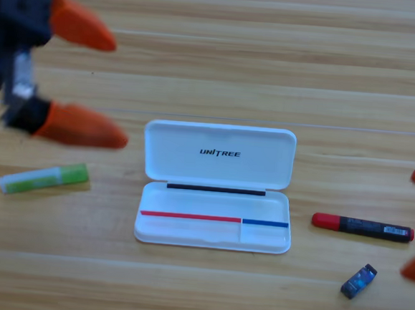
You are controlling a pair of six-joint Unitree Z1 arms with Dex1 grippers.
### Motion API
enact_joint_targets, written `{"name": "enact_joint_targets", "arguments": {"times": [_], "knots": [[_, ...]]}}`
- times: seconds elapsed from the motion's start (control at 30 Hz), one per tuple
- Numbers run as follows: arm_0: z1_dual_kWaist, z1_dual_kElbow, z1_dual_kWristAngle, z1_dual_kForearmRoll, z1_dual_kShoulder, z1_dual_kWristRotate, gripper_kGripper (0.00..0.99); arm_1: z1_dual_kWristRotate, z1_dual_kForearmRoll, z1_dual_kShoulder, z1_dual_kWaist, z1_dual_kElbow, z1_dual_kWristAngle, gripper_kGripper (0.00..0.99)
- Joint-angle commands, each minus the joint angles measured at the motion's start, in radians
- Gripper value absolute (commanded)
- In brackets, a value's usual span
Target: Clean up eraser and pencils
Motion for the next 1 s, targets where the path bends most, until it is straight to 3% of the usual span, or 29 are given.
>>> {"name": "enact_joint_targets", "arguments": {"times": [0.03,0.1,0.2,0.4,0.5,0.63,0.7,0.83,1.0], "knots": [[-0.01,-0.054,0.167,0.016,0.129,0.084,0.95,0.246,0.011,-0.006,-0.024,0.076,-0.249,0.983],[0.002,-0.029,0.25,-0.025,0.106,0.144,0.95,0.318,0.011,0.012,-0.03,0.114,-0.315,0.983],[0.062,-0.026,0.259,-0.039,0.102,0.211,0.95,0.441,0.047,0.078,-0.059,0.121,-0.336,0.977],[0.073,-0.092,0.281,0.034,0.118,0.216,0.948,0.595,0.054,0.196,-0.075,0.171,-0.338,0.982],[0.102,-0.111,0.445,0.031,0.192,0.282,0.948,0.703,0.054,0.279,-0.081,0.171,-0.292,0.983],[0.229,-0.132,0.42,0.031,0.258,0.359,0.954,0.934,0.049,0.368,-0.095,0.171,-0.278,0.983],[0.278,-0.138,0.4,0.033,0.283,0.385,0.954,0.963,0.04,0.408,-0.107,0.17,-0.258,0.982],[0.366,-0.134,0.365,0.033,0.335,0.423,0.953,1.007,0.018,0.462,-0.138,0.176,-0.301,0.982],[0.493,-0.114,0.276,0.031,0.396,0.494,0.953,1.136,-0.043,0.488,-0.176,0.214,-0.238,0.946]]}}
